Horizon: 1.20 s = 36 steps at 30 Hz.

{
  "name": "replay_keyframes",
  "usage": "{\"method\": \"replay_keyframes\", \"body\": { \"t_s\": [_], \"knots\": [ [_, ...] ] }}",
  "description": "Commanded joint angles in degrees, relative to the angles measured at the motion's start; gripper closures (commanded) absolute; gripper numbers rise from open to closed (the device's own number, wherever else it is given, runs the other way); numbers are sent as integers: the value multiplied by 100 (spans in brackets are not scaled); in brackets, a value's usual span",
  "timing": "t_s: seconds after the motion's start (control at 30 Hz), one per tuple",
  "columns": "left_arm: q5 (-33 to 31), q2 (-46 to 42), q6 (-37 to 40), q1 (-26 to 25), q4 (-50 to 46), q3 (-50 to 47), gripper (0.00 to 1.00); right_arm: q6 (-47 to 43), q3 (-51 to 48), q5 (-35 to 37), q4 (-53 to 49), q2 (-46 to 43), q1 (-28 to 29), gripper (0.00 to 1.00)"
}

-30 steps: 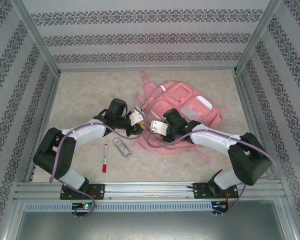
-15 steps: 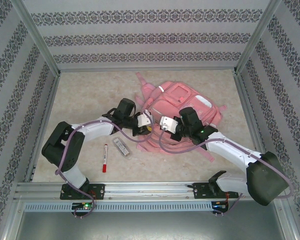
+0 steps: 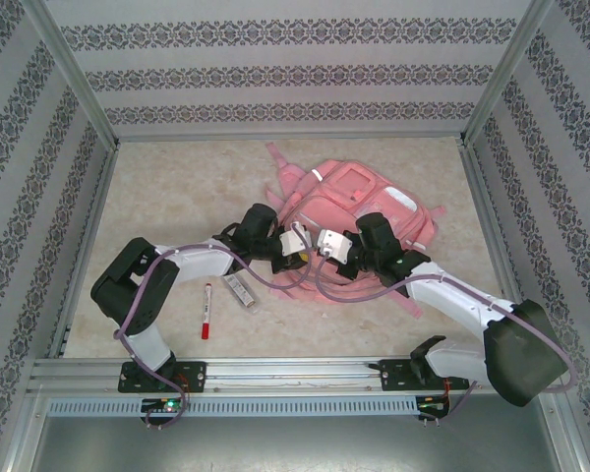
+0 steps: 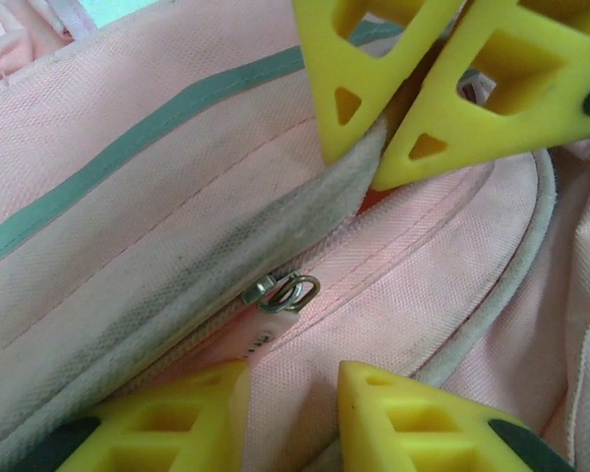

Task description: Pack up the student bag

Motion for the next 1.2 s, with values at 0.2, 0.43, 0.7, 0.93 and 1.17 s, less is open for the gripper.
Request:
{"method": "replay_keyframes", "body": {
  "t_s": [0.2,0.43,0.7,0.93,1.17],
  "knots": [
    [-640,-50,-463,-165,1530,-444,49,-4,-12,-695,393,-223,61,100],
    [-853,-423,-284,-152,1895,-796,53,22,-24,-823,436,-224,35,100],
    [-765,-413,-332,-152,1984,-895,57,122,-30,-919,498,-197,-28,100],
    [-1064,11,-767,-169,2091,-652,64,172,-48,-1056,578,-232,-7,100],
    [-1379,46,-936,-231,1917,-397,74,139,-92,-951,604,-197,86,100]
  ]
}}
